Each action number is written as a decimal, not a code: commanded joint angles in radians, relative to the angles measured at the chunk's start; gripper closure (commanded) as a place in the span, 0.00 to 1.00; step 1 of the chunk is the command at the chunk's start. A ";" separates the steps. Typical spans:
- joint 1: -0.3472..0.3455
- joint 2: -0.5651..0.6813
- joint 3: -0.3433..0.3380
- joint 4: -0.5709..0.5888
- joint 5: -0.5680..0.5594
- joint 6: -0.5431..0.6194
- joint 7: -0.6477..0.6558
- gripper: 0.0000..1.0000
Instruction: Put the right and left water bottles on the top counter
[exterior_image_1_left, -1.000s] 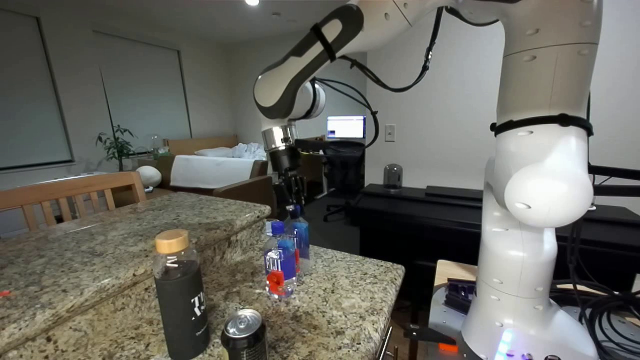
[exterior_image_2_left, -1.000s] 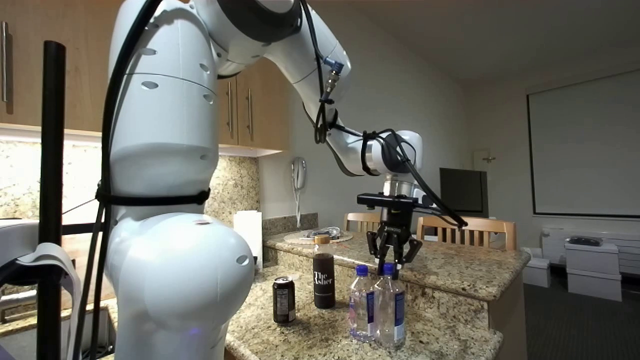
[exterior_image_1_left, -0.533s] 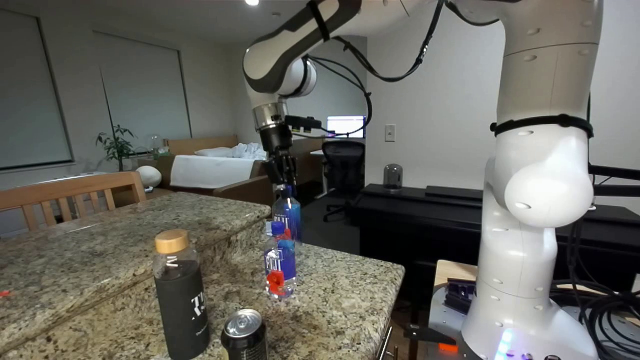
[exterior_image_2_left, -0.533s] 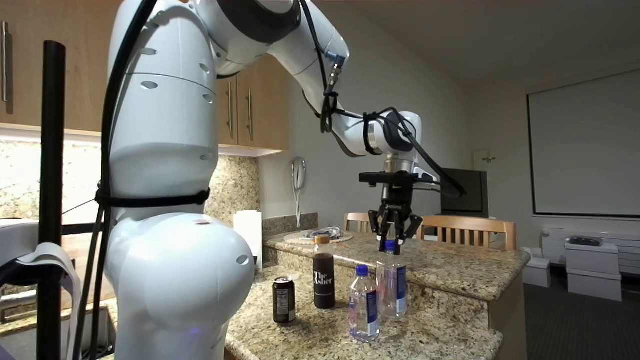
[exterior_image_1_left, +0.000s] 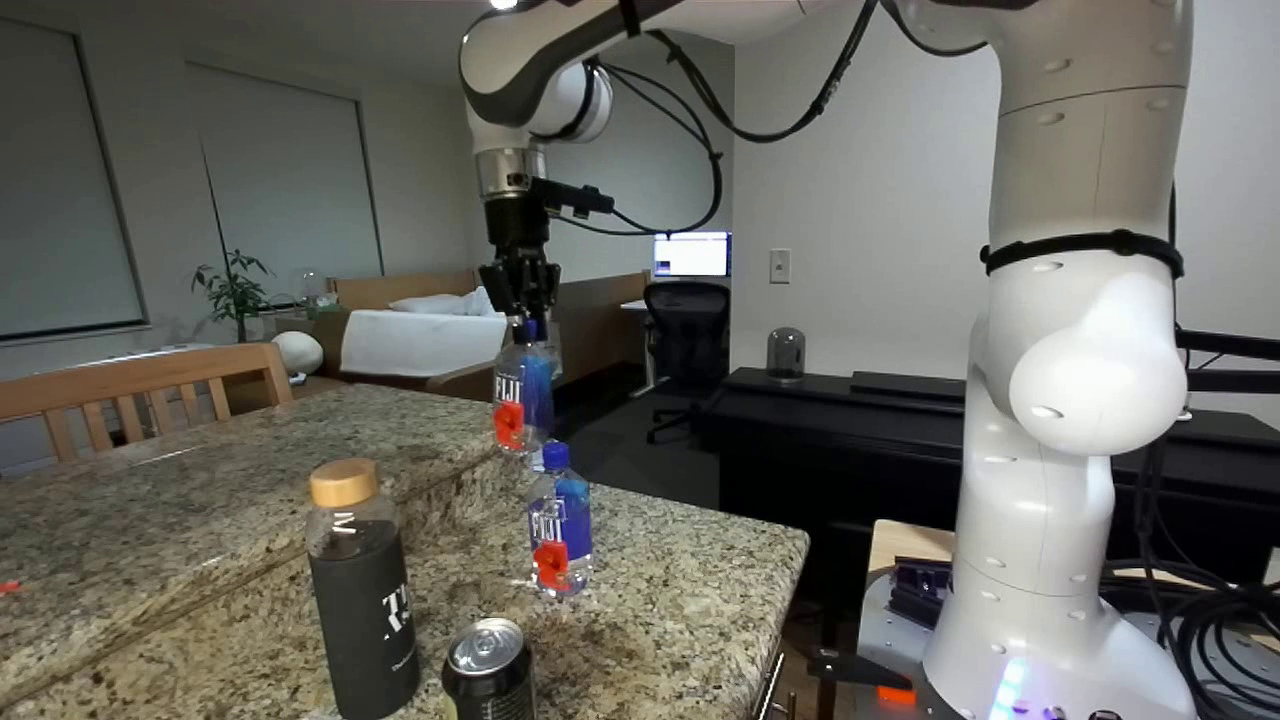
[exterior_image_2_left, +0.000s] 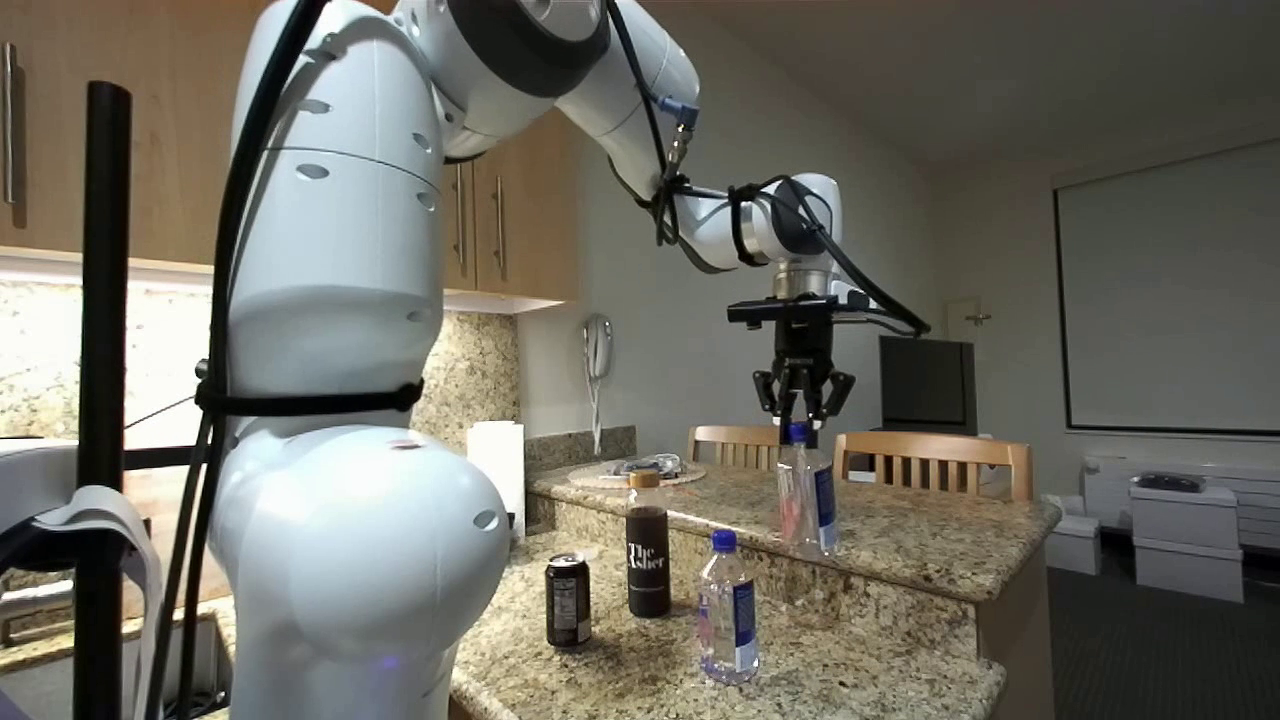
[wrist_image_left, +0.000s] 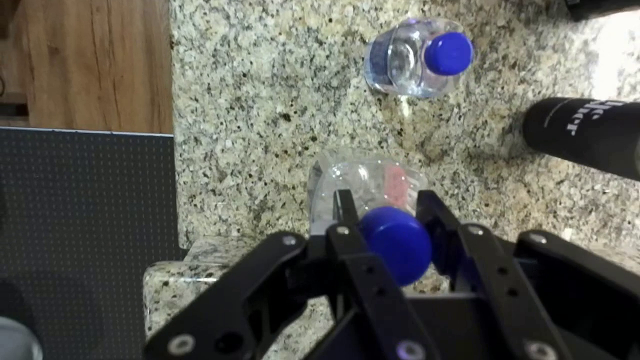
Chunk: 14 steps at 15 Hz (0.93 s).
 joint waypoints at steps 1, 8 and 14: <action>0.001 0.077 0.012 0.136 0.006 -0.024 0.085 0.86; -0.004 0.242 0.012 0.418 0.034 -0.103 0.181 0.86; -0.030 0.430 -0.002 0.714 0.073 -0.307 0.213 0.86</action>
